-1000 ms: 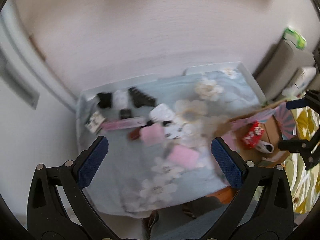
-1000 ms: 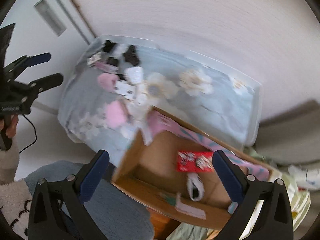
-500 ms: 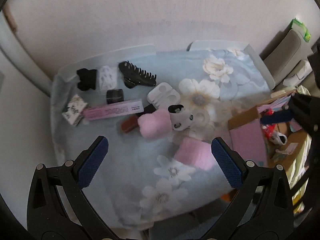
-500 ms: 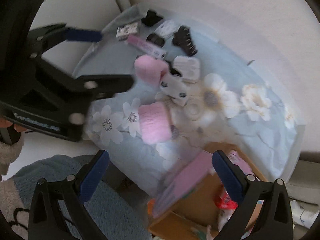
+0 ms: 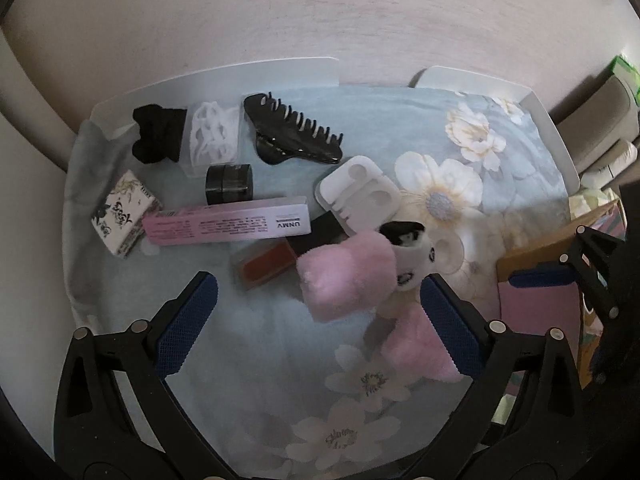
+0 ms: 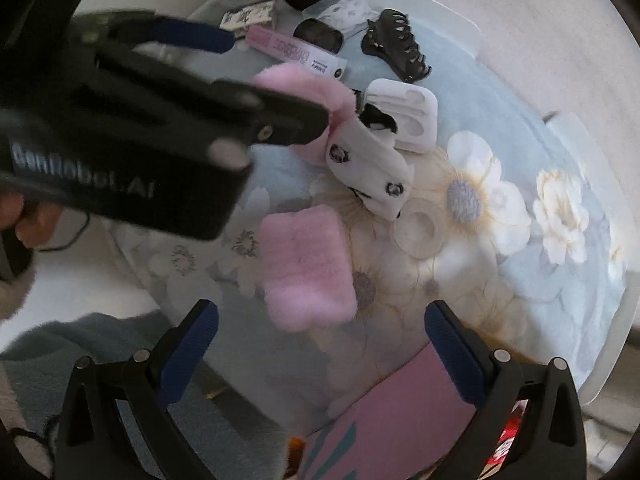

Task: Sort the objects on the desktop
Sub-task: 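Grasp a pink fluffy hair tie with each tool, then carry both pink hair ties into the cardboard box and release them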

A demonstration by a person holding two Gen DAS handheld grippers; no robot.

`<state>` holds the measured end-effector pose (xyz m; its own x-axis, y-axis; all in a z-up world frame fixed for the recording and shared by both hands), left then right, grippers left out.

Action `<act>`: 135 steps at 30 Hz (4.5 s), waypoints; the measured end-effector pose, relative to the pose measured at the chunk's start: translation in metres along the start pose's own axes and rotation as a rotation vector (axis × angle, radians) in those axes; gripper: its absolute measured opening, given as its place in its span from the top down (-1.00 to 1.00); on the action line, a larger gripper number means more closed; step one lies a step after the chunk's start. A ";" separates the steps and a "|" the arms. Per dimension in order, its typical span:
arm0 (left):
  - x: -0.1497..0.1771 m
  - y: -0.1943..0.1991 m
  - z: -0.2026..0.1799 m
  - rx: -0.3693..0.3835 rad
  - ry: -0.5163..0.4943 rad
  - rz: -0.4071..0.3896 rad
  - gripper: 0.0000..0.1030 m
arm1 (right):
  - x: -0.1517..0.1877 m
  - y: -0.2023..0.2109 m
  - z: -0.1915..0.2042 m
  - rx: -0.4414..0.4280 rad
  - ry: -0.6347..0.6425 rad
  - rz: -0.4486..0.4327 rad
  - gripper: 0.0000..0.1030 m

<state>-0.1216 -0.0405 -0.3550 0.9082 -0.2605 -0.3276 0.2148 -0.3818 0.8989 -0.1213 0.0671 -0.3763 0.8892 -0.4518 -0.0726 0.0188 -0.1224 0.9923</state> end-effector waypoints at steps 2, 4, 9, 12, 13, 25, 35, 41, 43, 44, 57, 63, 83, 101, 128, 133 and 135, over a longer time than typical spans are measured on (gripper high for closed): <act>-0.001 0.000 0.003 0.012 0.017 -0.004 -0.82 | -0.002 -0.004 0.002 0.032 0.038 -0.004 -0.98; 0.000 -0.002 0.007 0.024 0.038 -0.003 -0.70 | -0.005 -0.007 0.007 0.040 0.068 -0.011 -0.84; 0.005 -0.010 0.017 0.024 0.066 0.017 -0.62 | -0.008 -0.021 0.016 0.029 0.095 0.008 -0.72; 0.007 -0.010 0.018 0.053 0.093 0.006 -0.61 | -0.009 -0.023 0.017 0.005 0.086 0.003 -0.64; 0.007 -0.010 0.018 0.061 0.096 0.003 -0.61 | -0.009 -0.024 0.017 -0.001 0.080 0.004 -0.62; 0.010 -0.019 -0.001 0.168 0.079 -0.012 0.49 | -0.004 -0.036 0.013 -0.027 0.044 0.023 0.15; 0.007 0.000 -0.007 0.199 0.077 -0.049 0.74 | -0.004 -0.023 0.011 -0.052 0.024 -0.011 0.19; 0.001 0.020 -0.003 0.188 0.076 -0.074 0.74 | -0.004 -0.010 0.004 -0.062 0.000 -0.026 0.18; -0.001 0.029 -0.002 0.177 0.073 -0.082 0.74 | -0.004 -0.005 0.000 -0.064 -0.009 -0.033 0.18; -0.001 0.034 -0.002 0.172 0.069 -0.087 0.74 | -0.005 -0.001 -0.002 -0.067 -0.017 -0.038 0.18; -0.018 0.105 -0.027 0.091 -0.057 -0.163 0.74 | 0.009 0.084 -0.039 -0.057 -0.079 -0.120 0.18; -0.030 0.133 -0.051 0.074 -0.095 -0.204 0.74 | 0.004 0.114 -0.042 -0.019 -0.105 -0.162 0.18; -0.028 0.122 -0.246 0.202 -0.380 -0.173 0.74 | 0.153 0.165 -0.168 0.088 -0.400 -0.171 0.18; 0.071 0.007 -0.345 0.245 -0.512 0.154 0.74 | 0.265 0.097 -0.193 0.045 -0.539 -0.025 0.18; 0.064 0.003 -0.333 0.202 -0.495 0.191 -1.00 | 0.261 0.079 -0.195 -0.044 -0.543 0.000 -0.99; 0.056 0.016 -0.325 0.230 -0.464 0.151 -1.00 | 0.254 0.089 -0.204 -0.037 -0.574 -0.028 -0.99; 0.055 0.022 -0.325 0.253 -0.458 0.142 -1.00 | 0.250 0.093 -0.204 -0.039 -0.579 -0.035 -0.99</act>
<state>0.0499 0.2246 -0.2584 0.6603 -0.6635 -0.3518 -0.0435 -0.5014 0.8641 0.1960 0.1228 -0.2813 0.4928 -0.8592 -0.1377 0.0706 -0.1183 0.9905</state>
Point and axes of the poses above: each gripper's, at about its wrist camera, not at the fingertips, and y roughly against the way its jaws point, z to its left, x to its underside, the point moved 10 cm from there along -y, roughly the way its jaws point, and after that the axes turned 9 degrees about x, right-handed, at the moved point
